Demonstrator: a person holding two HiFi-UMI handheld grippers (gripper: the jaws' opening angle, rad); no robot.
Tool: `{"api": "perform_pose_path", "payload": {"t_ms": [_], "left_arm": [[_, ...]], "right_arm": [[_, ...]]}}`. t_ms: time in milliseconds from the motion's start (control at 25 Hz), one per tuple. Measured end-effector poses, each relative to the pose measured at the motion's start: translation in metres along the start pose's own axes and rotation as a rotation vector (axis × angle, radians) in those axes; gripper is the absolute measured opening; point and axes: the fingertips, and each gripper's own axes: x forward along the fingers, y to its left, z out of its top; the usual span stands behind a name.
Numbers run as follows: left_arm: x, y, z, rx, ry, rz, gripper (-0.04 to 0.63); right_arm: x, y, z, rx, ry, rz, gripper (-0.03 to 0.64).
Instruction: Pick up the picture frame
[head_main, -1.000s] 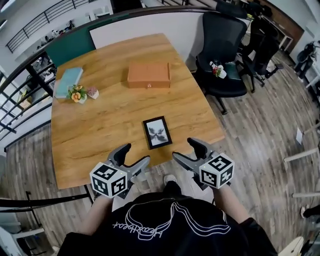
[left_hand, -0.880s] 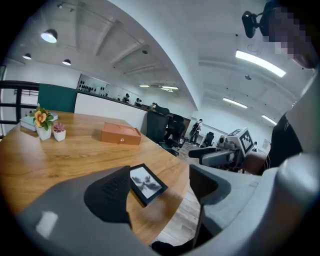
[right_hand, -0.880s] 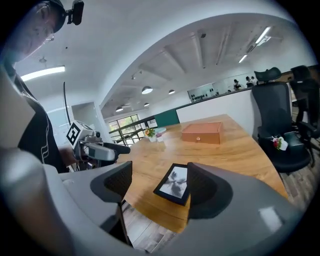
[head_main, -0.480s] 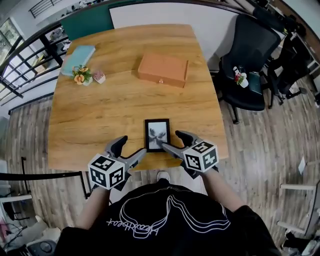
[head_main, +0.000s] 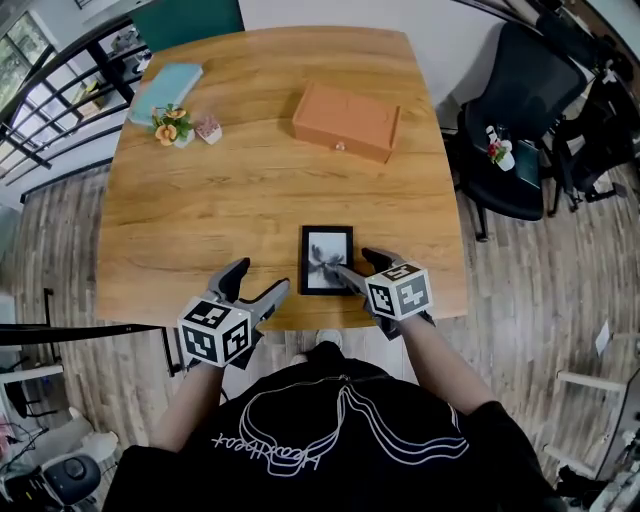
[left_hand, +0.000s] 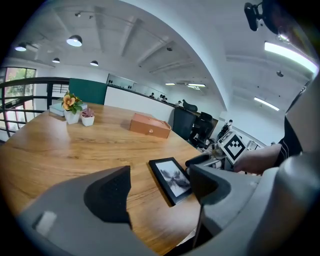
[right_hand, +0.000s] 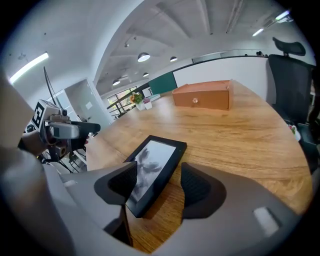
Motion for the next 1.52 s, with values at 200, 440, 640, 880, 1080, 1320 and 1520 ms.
{"api": "perform_pose_path", "payload": {"t_ms": [200,440,640,880,1080,1320,1520], "left_arm": [[-0.005,0.005,-0.01,-0.035,0.009,-0.003,0.356],[-0.011,0.012,-0.026,-0.07,0.019,-0.001,0.356],[-0.016,0.014,-0.036,-0.072,0.023,-0.001,0.356],[-0.016,0.012,-0.035,-0.065,0.026,-0.011,0.356],[-0.004,0.002,-0.033,-0.039,0.045,-0.043,0.356],[0.018,-0.005,-0.031,-0.041,0.069,-0.067,0.343],[0.037,-0.008,-0.027,-0.017,0.082,-0.066,0.339]], "right_arm": [[0.012,0.001,-0.01,-0.007,0.055,-0.039,0.26],[0.019,-0.004,-0.017,-0.017,0.075,-0.116,0.199],[0.019,-0.006,-0.016,0.021,0.074,-0.148,0.193],[0.018,-0.011,-0.014,0.148,0.049,-0.154,0.155],[0.015,-0.018,-0.013,0.294,0.042,-0.149,0.121],[0.015,-0.021,-0.014,0.401,0.027,-0.13,0.109],[0.015,-0.023,-0.013,0.494,0.014,-0.081,0.104]]}}
